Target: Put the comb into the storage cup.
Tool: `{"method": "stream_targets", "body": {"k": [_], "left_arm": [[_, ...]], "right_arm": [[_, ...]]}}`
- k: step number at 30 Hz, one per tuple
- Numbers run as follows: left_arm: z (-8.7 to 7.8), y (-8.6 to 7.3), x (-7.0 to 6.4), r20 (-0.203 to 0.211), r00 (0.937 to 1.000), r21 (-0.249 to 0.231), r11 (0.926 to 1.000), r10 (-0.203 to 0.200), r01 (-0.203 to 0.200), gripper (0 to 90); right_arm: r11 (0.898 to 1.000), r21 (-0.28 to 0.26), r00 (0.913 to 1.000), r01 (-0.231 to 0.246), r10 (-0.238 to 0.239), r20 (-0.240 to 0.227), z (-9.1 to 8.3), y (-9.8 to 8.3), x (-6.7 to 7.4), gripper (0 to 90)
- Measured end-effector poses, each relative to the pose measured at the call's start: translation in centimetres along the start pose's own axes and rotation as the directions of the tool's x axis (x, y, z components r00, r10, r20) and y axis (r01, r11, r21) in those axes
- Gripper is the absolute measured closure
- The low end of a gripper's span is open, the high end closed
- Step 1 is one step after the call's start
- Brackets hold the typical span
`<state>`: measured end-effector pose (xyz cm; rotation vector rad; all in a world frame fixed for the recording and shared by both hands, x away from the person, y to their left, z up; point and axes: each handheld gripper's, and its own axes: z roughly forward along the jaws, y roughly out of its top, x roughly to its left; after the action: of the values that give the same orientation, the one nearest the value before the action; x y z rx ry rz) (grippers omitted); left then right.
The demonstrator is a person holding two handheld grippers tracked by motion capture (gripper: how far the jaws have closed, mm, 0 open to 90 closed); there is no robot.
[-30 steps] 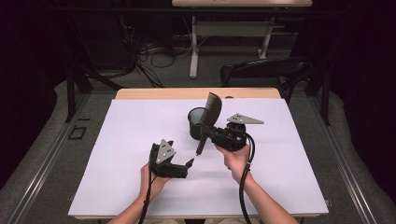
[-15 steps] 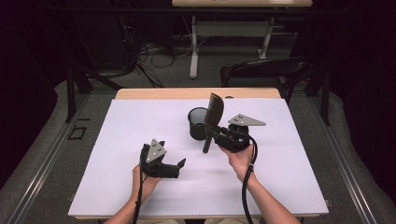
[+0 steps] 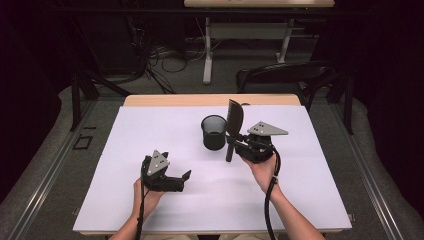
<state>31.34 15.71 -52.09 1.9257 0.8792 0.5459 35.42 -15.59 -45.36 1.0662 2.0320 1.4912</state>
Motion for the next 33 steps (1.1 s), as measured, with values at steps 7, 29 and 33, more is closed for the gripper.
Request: {"method": "stream_targets", "body": {"k": [7,29,33], "left_arm": [[-0.7,-0.6,0.6,-0.020,0.9998,0.006,1.0000,-0.008,0.008,0.2],[-0.1,-0.4,0.7,-0.014,0.9990,0.000,0.9990,0.044,-0.044,0.1],[-0.1,-0.4,0.8,-0.016,0.9990,-0.001,0.9991,0.042,-0.042,0.1]], "right_arm": [[1.000,0.013,0.9995,0.023,-0.023,0.020,-0.4,0.2,-0.4,73.3],[0.998,-0.010,0.9961,0.056,-0.055,0.068,-1.9,1.5,-1.7,73.3],[0.998,-0.014,0.9957,0.058,-0.057,0.073,-2.1,1.9,-1.9,73.3]]}}
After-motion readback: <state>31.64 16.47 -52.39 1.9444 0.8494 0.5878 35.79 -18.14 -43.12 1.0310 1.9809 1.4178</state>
